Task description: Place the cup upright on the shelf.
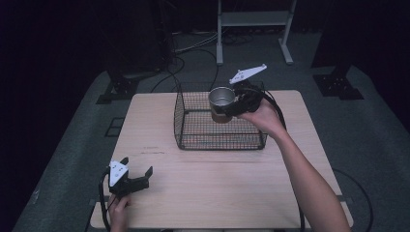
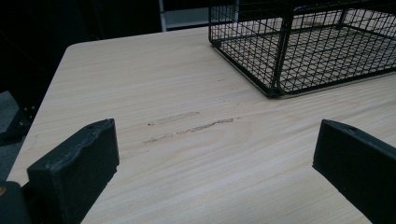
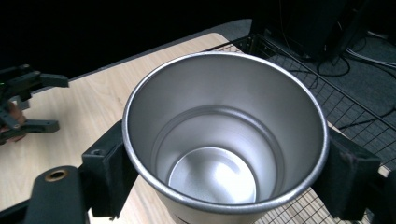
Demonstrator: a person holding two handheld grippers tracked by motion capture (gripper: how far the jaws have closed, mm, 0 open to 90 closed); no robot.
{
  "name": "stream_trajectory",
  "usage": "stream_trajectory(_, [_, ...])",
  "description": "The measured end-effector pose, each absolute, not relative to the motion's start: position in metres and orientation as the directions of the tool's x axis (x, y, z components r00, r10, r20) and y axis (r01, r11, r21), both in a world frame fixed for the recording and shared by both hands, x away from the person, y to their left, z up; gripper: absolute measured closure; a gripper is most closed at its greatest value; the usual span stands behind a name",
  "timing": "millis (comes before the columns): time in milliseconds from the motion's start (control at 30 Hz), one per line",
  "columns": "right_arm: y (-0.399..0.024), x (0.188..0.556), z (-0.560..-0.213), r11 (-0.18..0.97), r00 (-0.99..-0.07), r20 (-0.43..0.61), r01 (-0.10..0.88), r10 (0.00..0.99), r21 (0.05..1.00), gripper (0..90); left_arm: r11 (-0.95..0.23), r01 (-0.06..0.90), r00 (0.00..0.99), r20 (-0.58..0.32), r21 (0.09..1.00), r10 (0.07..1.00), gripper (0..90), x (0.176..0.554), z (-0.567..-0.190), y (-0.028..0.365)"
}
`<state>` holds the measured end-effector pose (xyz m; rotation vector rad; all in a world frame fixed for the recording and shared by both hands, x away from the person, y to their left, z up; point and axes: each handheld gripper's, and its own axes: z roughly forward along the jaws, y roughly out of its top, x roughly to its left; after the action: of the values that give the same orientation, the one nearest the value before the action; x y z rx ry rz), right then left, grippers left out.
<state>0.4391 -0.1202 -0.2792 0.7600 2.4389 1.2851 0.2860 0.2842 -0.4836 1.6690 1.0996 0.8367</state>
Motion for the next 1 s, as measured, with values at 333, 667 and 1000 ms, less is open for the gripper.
stream_trajectory(333, [-0.107, 0.463, -0.28, 0.464, -0.805, 0.005, 0.347, 0.593, 0.815, 17.9, -0.158, 0.292, 0.365, 0.043, 0.943, 0.93, 0.0, 0.286, -0.483, 0.285])
stream_trajectory(667, [-0.098, 0.485, -0.298, 0.46, -0.798, 0.031, 0.378, 0.602, 0.803, 17.9, -0.163, 0.287, 0.368, 0.049, 0.944, 0.929, 0.0, 0.286, -0.483, 0.285])
stream_trajectory(1000, [-0.095, 0.502, -0.319, 0.42, -0.782, 0.091, 0.425, 0.617, 0.802, 17.9, -0.161, 0.291, 0.368, 0.045, 0.943, 0.929, 0.0, 0.286, -0.483, 0.285])
